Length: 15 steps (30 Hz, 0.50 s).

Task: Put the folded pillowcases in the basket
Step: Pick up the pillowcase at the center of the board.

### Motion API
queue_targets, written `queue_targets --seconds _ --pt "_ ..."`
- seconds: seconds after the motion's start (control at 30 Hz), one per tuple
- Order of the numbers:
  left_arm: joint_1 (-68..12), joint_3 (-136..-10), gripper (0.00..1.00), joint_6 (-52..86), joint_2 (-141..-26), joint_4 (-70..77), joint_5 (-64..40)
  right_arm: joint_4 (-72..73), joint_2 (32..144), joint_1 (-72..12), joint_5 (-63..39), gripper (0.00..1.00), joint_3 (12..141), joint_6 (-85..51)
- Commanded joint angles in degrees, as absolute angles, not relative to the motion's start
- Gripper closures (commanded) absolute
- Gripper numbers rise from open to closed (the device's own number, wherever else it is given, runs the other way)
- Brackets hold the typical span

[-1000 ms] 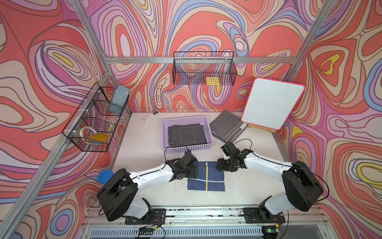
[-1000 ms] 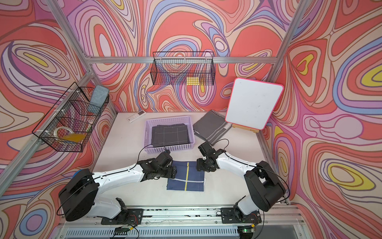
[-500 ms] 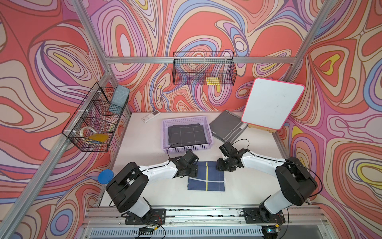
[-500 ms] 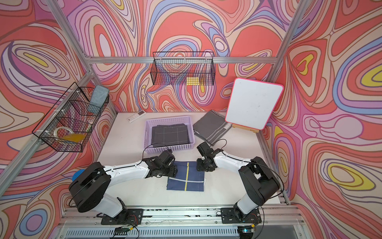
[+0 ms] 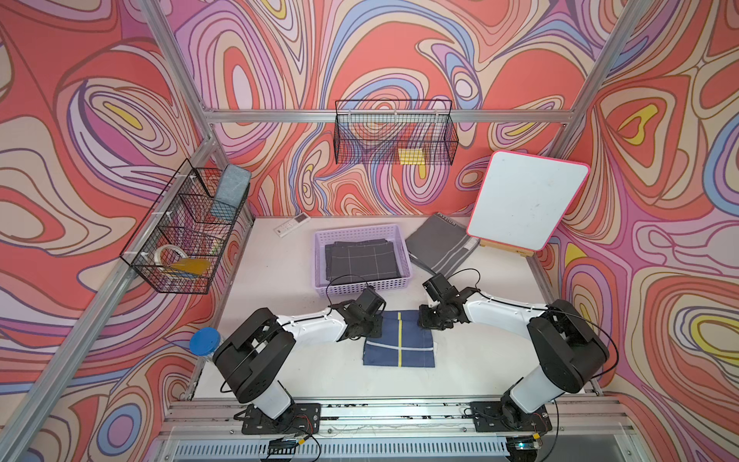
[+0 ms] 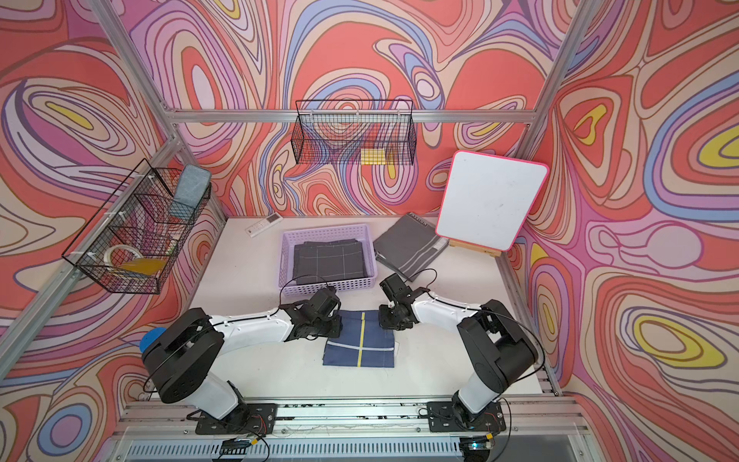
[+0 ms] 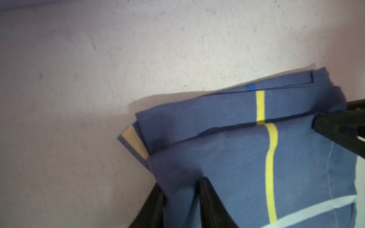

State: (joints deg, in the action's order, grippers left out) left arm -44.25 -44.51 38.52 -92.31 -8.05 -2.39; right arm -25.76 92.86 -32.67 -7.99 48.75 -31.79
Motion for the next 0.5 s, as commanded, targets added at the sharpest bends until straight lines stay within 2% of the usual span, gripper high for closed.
queue_targets --seconds 0.0,0.07,0.13,0.47 --pt "-44.21 -43.07 0.86 39.84 -94.13 -6.86 -5.02 -23.63 93.94 -32.7 -9.48 0.84 47.85 -32.6" --pt "-44.21 -42.81 0.97 39.97 -93.55 -6.46 -4.9 -23.12 92.78 -32.7 -9.46 0.93 47.3 -32.94" --pt "-44.21 -42.54 1.0 40.14 -92.46 -6.05 -4.58 -22.86 91.18 -32.69 -9.27 1.0 47.02 -33.22" --pt "-44.21 -42.27 1.0 39.6 -82.2 -6.74 -1.94 -20.06 79.54 -32.7 -8.77 1.0 46.45 -32.32"
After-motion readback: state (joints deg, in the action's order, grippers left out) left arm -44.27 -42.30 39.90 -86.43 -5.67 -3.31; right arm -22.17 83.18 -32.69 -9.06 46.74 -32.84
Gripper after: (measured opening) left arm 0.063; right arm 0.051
